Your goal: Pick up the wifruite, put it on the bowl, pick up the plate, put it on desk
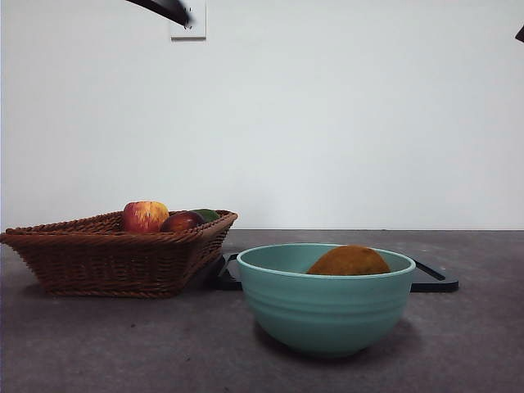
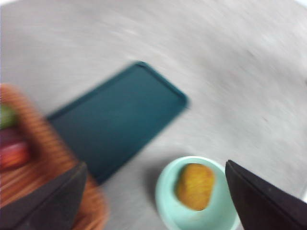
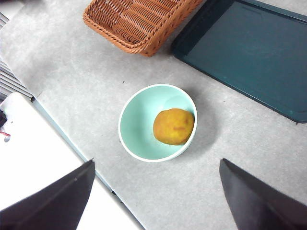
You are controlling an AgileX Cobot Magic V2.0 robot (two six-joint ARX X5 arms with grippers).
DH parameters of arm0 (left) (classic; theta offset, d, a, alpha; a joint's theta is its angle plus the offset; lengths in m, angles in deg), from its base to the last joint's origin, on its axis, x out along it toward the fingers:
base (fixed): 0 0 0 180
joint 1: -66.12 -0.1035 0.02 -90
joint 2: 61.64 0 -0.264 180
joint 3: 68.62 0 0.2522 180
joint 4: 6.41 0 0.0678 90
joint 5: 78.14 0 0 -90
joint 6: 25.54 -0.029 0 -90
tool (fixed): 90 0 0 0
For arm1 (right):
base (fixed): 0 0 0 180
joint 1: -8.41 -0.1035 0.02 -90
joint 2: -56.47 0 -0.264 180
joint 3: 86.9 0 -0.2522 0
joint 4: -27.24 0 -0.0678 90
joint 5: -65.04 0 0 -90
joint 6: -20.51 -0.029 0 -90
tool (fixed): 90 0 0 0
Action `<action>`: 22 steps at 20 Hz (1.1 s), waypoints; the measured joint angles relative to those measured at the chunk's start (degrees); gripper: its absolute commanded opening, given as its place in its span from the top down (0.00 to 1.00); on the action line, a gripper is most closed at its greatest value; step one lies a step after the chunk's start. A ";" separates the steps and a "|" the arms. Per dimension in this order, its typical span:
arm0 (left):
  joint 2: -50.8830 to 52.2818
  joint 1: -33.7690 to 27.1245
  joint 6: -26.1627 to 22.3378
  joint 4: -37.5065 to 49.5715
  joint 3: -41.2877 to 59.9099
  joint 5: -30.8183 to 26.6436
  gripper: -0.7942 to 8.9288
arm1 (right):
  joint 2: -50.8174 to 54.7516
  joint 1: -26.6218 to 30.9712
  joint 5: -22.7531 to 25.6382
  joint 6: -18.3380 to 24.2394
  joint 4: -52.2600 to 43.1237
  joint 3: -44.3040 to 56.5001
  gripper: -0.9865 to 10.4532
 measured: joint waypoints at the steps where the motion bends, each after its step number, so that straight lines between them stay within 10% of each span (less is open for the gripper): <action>1: 1.75 -1.84 0.37 -1.46 0.00 0.09 0.45 | 0.00 0.00 0.02 0.00 0.00 0.02 0.55; 13: 18.32 -10.60 2.12 -4.87 22.14 19.23 0.48 | 0.00 0.00 1.88 -0.02 0.42 0.00 0.55; 22: 18.34 -10.60 1.75 -6.16 22.36 22.75 0.48 | 0.00 0.00 1.88 -2.43 1.01 3.54 0.63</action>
